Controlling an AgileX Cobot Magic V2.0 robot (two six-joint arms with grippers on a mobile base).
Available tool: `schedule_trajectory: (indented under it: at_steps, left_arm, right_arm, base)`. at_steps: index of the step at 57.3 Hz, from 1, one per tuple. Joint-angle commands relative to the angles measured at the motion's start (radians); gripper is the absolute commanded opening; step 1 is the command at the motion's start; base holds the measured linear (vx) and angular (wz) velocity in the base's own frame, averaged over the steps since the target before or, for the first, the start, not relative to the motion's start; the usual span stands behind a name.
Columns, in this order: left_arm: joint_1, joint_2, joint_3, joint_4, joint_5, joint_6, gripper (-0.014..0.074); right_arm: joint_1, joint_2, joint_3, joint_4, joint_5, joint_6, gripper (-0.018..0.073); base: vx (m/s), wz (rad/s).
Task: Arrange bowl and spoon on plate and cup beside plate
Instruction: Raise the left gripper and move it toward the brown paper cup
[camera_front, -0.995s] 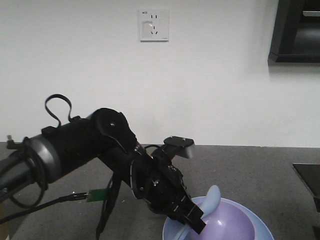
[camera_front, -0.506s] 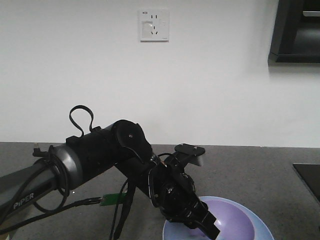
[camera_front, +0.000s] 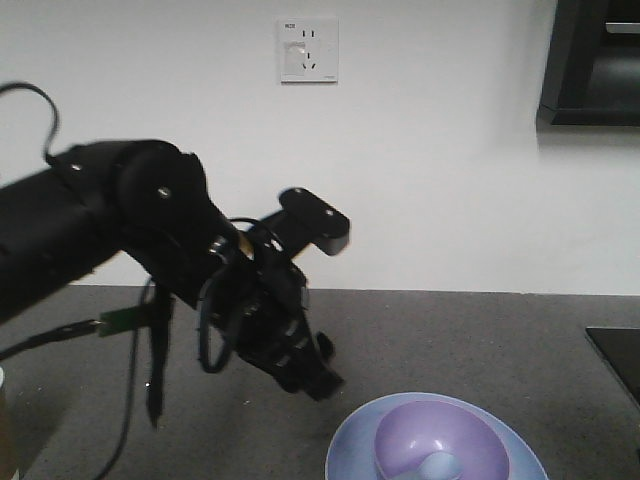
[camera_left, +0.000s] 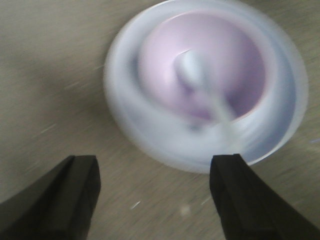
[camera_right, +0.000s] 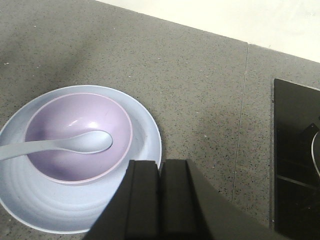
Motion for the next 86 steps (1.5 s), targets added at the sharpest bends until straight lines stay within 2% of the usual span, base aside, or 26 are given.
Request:
schedule_trajectory:
  at_steps: [1, 5, 7, 21, 27, 31, 47, 54, 59, 66, 69, 72, 74, 86]
  left_arm:
    - [0.023, -0.107, -0.034, 0.222, 0.047, -0.093, 0.0587]
    - [0.071, -0.151, -0.018, 0.312, 0.052, -0.128, 0.0587]
    - [0.106, -0.177, -0.006, 0.328, 0.052, -0.138, 0.0587]
    - [0.359, -0.290, 0.188, 0.325, 0.017, -0.159, 0.0587]
    - [0.438, -0.295, 0.289, 0.321, -0.053, -0.179, 0.0587]
    - [0.464, -0.295, 0.351, 0.316, -0.097, -0.179, 0.0587]
    - [0.485, -0.290, 0.530, 0.317, -0.240, -0.188, 0.0587]
    - [0.488, -0.259, 0.554, 0.316, -0.240, -0.188, 0.0582]
    - [0.488, -0.224, 0.556, 0.305, -0.236, -0.188, 0.0546]
    - [0.488, -0.198, 0.556, 0.275, -0.234, -0.188, 0.0373]
    - [0.488, -0.197, 0.556, 0.272, -0.237, -0.188, 0.0239]
    - [0.488, -0.198, 0.555, 0.272, -0.236, -0.185, 0.0064]
    - [0.488, -0.202, 0.551, 0.272, -0.236, -0.182, -0.0010]
    - [0.457, -0.261, 0.477, 0.261, -0.203, -0.146, -0.0006]
  right_arm:
    - [-0.005, -0.008, -0.029, -0.016, -0.084, 0.001, -0.0009]
    - [-0.005, -0.008, -0.029, -0.012, -0.084, 0.001, -0.0008]
    - [-0.005, -0.008, -0.029, -0.011, -0.082, 0.001, -0.0008]
    - [-0.005, -0.008, -0.029, -0.012, -0.083, 0.001, -0.0008]
    - [-0.005, -0.008, -0.029, -0.012, -0.084, 0.001, -0.0008]
    - [-0.005, -0.008, -0.029, -0.012, -0.083, 0.001, -0.0008]
    - [-0.005, -0.008, -0.029, -0.012, -0.083, 0.001, -0.0008]
    - [-0.005, -0.008, -0.029, -0.012, -0.082, 0.001, -0.0008]
    - [-0.005, -0.008, -0.029, -0.012, -0.081, 0.001, -0.0008]
    - [-0.005, -0.009, -0.029, -0.012, -0.078, 0.001, -0.0008]
    - [-0.005, -0.009, -0.029, -0.012, -0.078, 0.001, -0.0008]
    - [-0.005, -0.009, -0.029, -0.012, -0.078, 0.001, -0.0008]
    - [-0.005, -0.009, -0.029, -0.012, -0.078, 0.001, -0.0008]
    - [-0.005, -0.009, -0.029, -0.012, -0.079, 0.001, -0.0008]
  base:
    - [0.00, 0.00]
    - [0.00, 0.00]
    - [0.00, 0.00]
    - [0.00, 0.00]
    - [0.00, 0.00]
    - [0.00, 0.00]
    - [0.00, 0.00]
    - [0.00, 0.00]
    - [0.00, 0.00]
    - [0.00, 0.00]
    - [0.00, 0.00]
    - [0.00, 0.00]
    - [0.00, 0.00]
    - [0.00, 0.00]
